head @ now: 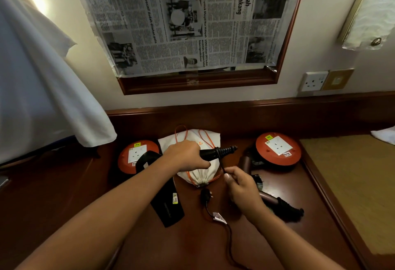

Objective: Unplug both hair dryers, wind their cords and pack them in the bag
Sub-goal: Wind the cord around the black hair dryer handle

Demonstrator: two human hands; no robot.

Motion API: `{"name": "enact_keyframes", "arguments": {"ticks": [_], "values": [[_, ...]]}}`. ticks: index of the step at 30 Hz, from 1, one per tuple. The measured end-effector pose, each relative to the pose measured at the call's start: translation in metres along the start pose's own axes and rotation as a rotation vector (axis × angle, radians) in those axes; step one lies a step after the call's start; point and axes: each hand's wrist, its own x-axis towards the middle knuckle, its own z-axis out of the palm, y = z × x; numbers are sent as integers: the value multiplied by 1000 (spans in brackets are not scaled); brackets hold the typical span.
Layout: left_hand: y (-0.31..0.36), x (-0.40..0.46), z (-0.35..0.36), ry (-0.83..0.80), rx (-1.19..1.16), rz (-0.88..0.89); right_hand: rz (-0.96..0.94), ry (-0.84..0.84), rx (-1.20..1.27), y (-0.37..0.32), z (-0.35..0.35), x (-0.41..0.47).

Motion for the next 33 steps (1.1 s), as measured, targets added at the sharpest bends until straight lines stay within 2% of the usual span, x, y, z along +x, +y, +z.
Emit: {"name": "enact_keyframes", "arguments": {"ticks": [4,8,10,13,17,19,22,24,26,30,33], "values": [[1,-7,-3,8,-78,52,258,-229,184,1,-12,6],[0,-16,-7,-41,-161,135,370,-409,303,0,-24,21],[-1,-20,-8,-62,-168,171,418,-459,283,-10,-33,32],[0,-24,-9,-83,-149,194,461,-511,117,-31,-49,55],[4,-25,-10,-91,-100,228,384,-706,-198,-58,-59,91],[5,-24,-11,-100,-73,234,314,-727,-373,-77,-56,101],[3,-19,-13,-124,-55,217,103,-651,-601,-104,-44,100],[-1,-11,-15,-146,-67,180,-5,-566,-662,-109,-35,92],[-6,-3,-16,-182,-73,156,-65,-487,-698,-108,-29,82],[-18,11,-16,-305,-191,131,-229,-447,-960,-94,-20,68],[-23,14,-17,-349,-252,132,-307,-383,-962,-79,-14,63]]}}
